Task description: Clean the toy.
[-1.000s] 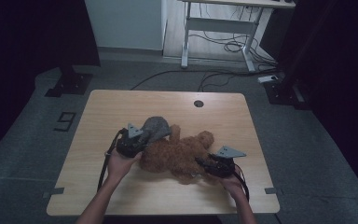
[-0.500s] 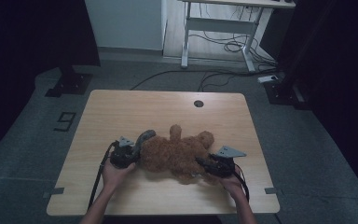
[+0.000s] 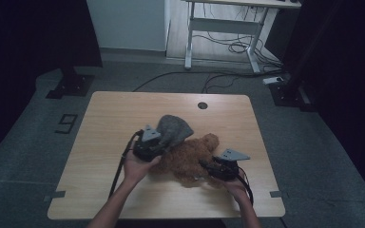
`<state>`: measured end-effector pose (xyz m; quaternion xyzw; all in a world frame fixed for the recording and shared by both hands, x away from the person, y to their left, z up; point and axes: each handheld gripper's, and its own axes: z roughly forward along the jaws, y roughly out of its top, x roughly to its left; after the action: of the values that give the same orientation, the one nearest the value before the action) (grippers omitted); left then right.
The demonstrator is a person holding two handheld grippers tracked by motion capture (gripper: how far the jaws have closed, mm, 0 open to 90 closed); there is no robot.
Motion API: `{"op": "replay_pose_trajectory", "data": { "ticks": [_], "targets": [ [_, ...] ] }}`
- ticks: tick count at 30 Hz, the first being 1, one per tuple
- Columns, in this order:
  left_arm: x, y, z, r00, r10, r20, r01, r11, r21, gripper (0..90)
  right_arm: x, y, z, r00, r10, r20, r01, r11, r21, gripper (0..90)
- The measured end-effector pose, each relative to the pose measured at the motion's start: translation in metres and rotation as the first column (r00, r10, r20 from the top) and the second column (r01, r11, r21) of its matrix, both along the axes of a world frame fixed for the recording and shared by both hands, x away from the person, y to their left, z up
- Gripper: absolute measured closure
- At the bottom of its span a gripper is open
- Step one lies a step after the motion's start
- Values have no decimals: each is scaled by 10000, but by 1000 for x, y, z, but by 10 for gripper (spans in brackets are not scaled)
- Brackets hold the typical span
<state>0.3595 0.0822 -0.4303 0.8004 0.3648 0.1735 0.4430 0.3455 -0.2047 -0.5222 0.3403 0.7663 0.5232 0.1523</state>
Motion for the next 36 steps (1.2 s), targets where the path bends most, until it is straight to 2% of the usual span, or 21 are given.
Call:
{"op": "replay_pose_trajectory", "data": {
  "ticks": [1,3,4,5,6,7,8,10,13,14,16,19,20,22,26,27,29,30,31,32,36],
  "targets": [
    [0,0,0,10000,0,0,0,10000,0,768,0,0,0,10000,0,0,0,10000,0,588],
    [5,-26,-1,9992,-386,-68,387,9991,165,768,0,-1,-1,10000,-1,-25,1,10000,74,588],
    [9,-48,-3,9980,-626,-63,628,9970,455,768,0,0,0,10000,-10,2,10,10000,19,588],
    [9,-48,-3,9980,-626,-63,628,9970,455,768,0,0,0,10000,-16,-14,16,10000,22,588],
    [15,-73,-8,9963,-845,-153,855,9934,769,768,0,0,0,10000,-3,-11,3,10000,13,588],
    [15,-73,-8,9963,-845,-153,855,9934,769,768,0,0,0,10000,-3,3,3,10000,3,589],
    [19,-88,-14,9948,-963,-334,993,9895,1049,767,0,0,0,10000,-15,21,15,10000,-1,588],
    [21,-101,-27,9961,-853,-223,878,9829,1620,766,0,0,-1,10000,-52,20,52,9999,-89,589],
    [21,-100,-32,9968,-798,-13,789,9829,1662,769,1,0,-2,9998,-179,-32,178,9998,-115,589],
    [22,-92,-31,9973,-718,-148,731,9873,1413,769,1,1,-2,9999,-169,-27,169,9998,-69,590],
    [23,-85,-30,9980,-605,-163,622,9884,1382,769,0,2,-1,9999,-150,32,150,9998,-124,591],
    [27,-58,-27,9998,8,-193,28,9833,1820,769,-1,3,-1,9998,-180,49,180,9997,-137,592],
    [27,-58,-27,9998,8,-193,28,9833,1820,770,-1,3,-1,9998,-180,49,180,9997,-137,592],
    [29,-42,-27,9993,190,-331,-130,9851,1714,770,-1,3,-1,9999,-158,21,158,9998,-112,592],
    [24,-10,-21,9976,684,-71,-659,9802,1867,769,0,3,0,9998,-192,-16,191,9998,-80,593],
    [24,-10,-21,9976,684,-71,-659,9802,1867,769,0,3,0,9998,-192,-16,191,9998,-80,593],
    [21,12,-20,9946,1037,-63,-1012,9809,1659,769,-1,2,0,9998,-192,-4,192,9998,-73,593],
    [21,12,-20,9946,1037,-63,-1012,9809,1659,769,-1,2,0,9998,-192,-4,192,9998,-73,593],
    [19,26,-21,9925,1213,-122,-1180,9813,1522,769,-1,3,-1,9998,-177,5,177,9998,-43,593],
    [19,26,-21,9925,1213,-122,-1180,9813,1522,769,-1,3,-1,9998,-177,5,177,9998,-43,593],
    [16,52,-28,9853,1701,-134,-1669,9772,1308,769,-1,3,-1,9998,-176,11,176,9998,-40,593]
  ]
}}
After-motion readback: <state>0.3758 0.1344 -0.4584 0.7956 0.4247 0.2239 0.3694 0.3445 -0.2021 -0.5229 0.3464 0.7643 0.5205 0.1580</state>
